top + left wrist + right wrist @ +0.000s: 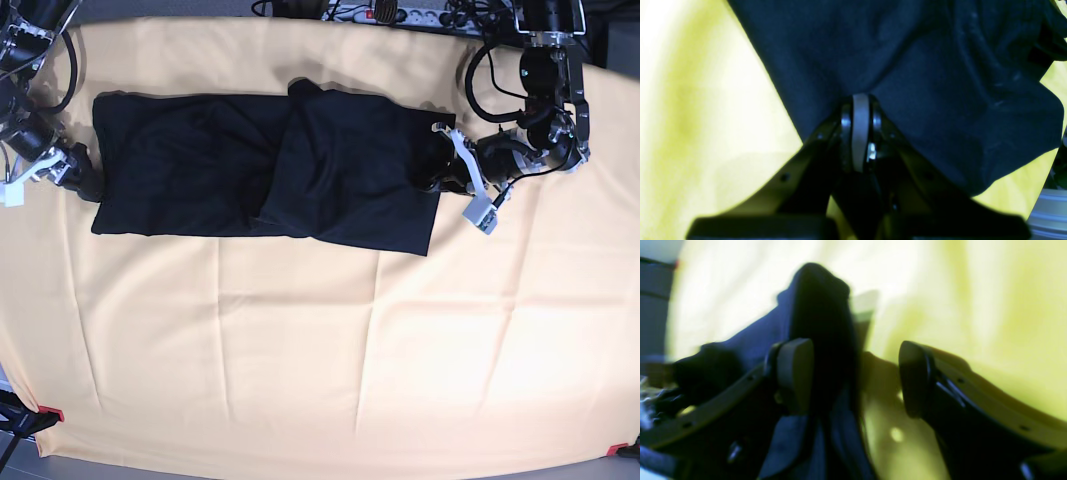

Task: Fold the T-shirt properly
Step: 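Grasp the other strip end with the right gripper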

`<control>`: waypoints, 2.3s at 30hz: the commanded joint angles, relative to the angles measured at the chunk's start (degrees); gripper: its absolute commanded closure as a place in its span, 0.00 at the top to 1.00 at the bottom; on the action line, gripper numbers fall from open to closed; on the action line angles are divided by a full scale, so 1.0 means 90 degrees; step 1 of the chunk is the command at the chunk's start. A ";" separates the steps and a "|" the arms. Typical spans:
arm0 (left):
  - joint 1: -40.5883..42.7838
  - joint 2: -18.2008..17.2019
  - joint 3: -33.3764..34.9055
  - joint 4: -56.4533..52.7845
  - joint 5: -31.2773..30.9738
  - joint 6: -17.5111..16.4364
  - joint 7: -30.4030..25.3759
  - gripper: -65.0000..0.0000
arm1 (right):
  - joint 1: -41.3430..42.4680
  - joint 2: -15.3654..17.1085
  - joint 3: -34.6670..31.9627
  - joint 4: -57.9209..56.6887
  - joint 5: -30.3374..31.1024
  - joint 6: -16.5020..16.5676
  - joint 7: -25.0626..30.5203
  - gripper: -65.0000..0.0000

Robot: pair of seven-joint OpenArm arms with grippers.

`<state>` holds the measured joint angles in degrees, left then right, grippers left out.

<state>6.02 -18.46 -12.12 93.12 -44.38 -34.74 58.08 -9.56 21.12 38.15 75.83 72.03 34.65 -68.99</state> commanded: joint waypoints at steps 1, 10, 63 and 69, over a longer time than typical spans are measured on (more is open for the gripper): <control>-0.0019 -0.0100 -0.0036 0.0029 0.0372 0.0100 0.0260 0.00 | -0.0024 0.0070 0.0005 -0.0068 0.0092 0.0109 -0.0444 0.65; -0.0019 -0.0100 -0.0036 0.0029 0.0325 0.0100 0.0257 0.00 | -0.0066 0.0068 -0.0512 -0.0104 0.1166 0.0594 -0.1223 0.65; -0.0423 -0.0172 -0.1620 0.1251 -0.1795 0.0100 0.1054 0.00 | 0.0325 0.1948 -0.1275 0.2475 -0.1236 0.0070 -0.1223 0.00; -0.0423 -0.0170 -0.1620 0.1248 -0.1795 0.0100 0.1054 0.00 | 0.0294 0.2157 -0.1122 0.3266 -0.1671 -0.0272 -0.1120 0.00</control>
<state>3.01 -19.22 -26.37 103.46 -59.16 -33.61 68.62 -7.66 39.03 27.20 104.55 56.53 32.18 -80.01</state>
